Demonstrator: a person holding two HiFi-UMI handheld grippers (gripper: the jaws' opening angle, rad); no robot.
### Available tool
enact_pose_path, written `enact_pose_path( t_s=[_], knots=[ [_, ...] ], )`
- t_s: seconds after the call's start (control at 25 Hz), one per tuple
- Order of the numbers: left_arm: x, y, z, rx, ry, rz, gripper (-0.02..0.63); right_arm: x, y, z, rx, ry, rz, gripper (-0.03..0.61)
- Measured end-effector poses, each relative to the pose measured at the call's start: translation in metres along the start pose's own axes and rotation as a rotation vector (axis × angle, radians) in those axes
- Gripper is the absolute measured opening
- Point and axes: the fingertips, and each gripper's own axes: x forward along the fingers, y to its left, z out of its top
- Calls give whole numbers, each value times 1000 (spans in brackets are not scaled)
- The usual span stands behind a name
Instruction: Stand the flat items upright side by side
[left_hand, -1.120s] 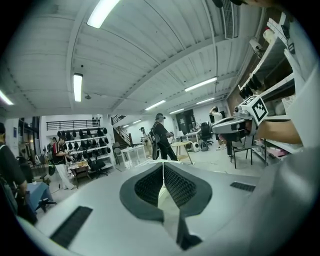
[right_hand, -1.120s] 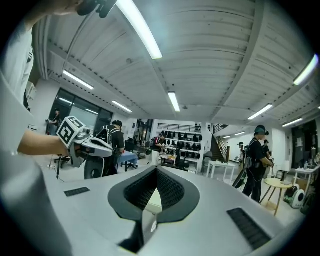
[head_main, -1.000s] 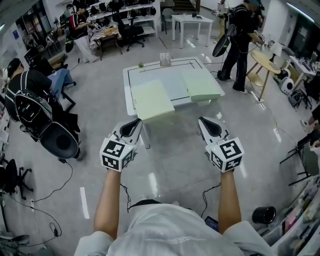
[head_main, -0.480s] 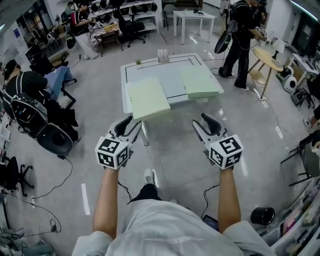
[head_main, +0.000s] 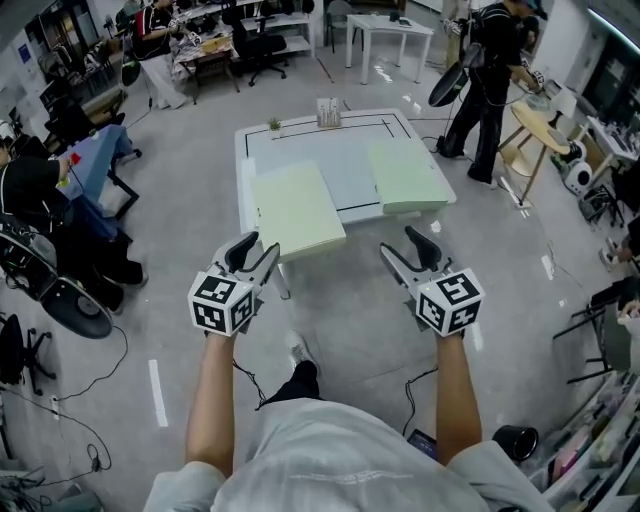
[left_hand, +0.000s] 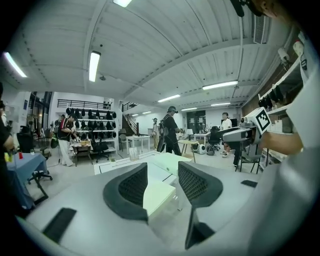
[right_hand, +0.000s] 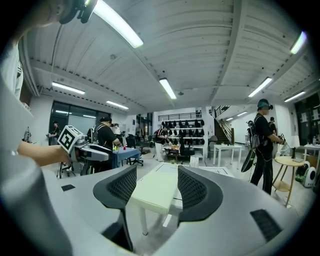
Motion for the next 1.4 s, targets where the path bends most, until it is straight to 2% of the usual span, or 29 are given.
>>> enact_pose_path(
  t_s=[0.16,0.36,0.52,0.72,0.92,1.08,1.24,1.4],
  knots=[
    [29,55,-7,-38,17,2,207,66,-8,1,-45,75,38,334],
    [68,125,-21,-110,55,11,219,150,-18,-3,-36,156,104,347],
    [95,173,-36,-184,86,9,233,216,-24,-12,11,211,150,351],
    [125,213,-63,-299,138,-3,250,275,-34,-39,81,299,182,359],
    [152,233,-94,-375,200,-31,258,309,-50,-72,158,373,181,368],
    [173,234,-118,-443,258,-69,277,328,-60,-98,217,443,214,379],
    [187,228,-151,-472,353,-74,309,347,-63,-132,226,519,292,399],
    [193,221,-176,-551,423,-75,343,362,-67,-162,331,563,395,413]
  ],
)
